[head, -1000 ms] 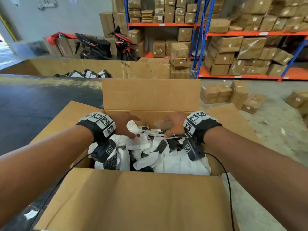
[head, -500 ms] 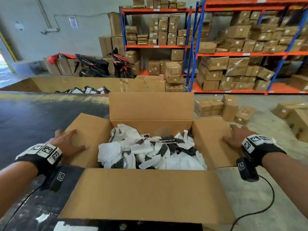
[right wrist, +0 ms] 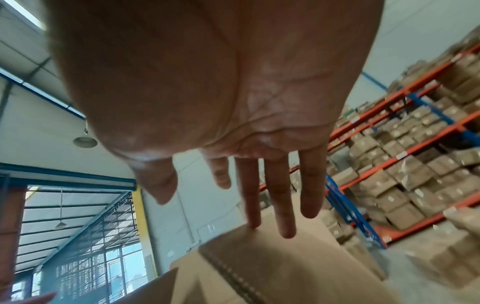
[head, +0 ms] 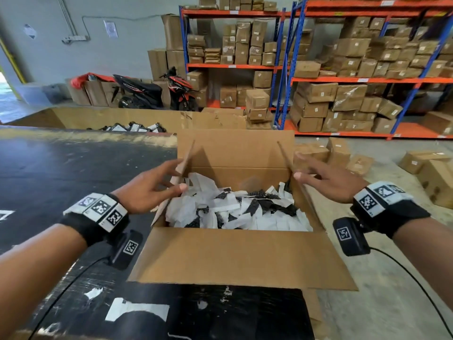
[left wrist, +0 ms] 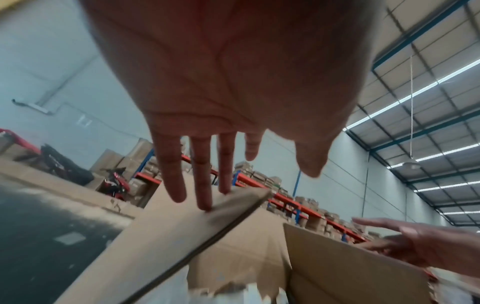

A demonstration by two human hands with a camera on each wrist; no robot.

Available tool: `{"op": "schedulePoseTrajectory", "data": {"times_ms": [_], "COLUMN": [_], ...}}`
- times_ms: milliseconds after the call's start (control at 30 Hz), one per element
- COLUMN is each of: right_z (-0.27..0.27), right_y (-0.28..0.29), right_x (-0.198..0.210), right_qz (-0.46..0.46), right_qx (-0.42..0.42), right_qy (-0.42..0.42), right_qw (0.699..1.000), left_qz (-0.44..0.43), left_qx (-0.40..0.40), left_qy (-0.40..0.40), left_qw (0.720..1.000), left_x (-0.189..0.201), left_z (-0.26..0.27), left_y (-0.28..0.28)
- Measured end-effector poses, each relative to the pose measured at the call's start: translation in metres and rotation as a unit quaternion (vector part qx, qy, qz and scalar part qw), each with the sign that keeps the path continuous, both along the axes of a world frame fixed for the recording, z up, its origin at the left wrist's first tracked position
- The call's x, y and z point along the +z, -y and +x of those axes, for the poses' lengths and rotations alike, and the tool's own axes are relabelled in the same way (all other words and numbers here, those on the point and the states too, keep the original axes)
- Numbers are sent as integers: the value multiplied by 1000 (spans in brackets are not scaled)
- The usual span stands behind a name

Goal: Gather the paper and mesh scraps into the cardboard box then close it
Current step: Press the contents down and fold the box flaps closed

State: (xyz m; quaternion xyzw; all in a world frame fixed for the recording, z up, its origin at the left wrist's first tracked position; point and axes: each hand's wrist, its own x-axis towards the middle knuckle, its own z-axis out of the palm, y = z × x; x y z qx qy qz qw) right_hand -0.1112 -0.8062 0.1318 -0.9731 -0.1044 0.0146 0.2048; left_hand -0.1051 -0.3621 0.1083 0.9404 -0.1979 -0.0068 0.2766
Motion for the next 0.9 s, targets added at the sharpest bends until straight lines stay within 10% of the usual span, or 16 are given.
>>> {"op": "schedulePoseTrajectory", "data": {"times_ms": [300,500,700,900], "right_z": [-19,-23,-24,0], "right_y": [48,70,57,41], "right_x": [-87,-112,-108,-115], "right_qz": [-189,-117,100,120], "right_qx": [102,113,-88,-143], "right_qy": [-161,-138,-134,-18], "right_qw": [963,977,982,982], "left_qz": [203,124,-63,-49], "left_qx": [-89,-109,94,221], "left_qy": [-16,33,7,123], "left_qw": [975,986,994,966], "left_x": [-100,-113,-103,-97], "left_z": [-24,-21,-16,14], "left_y": [-70,-79,-58,-14]}}
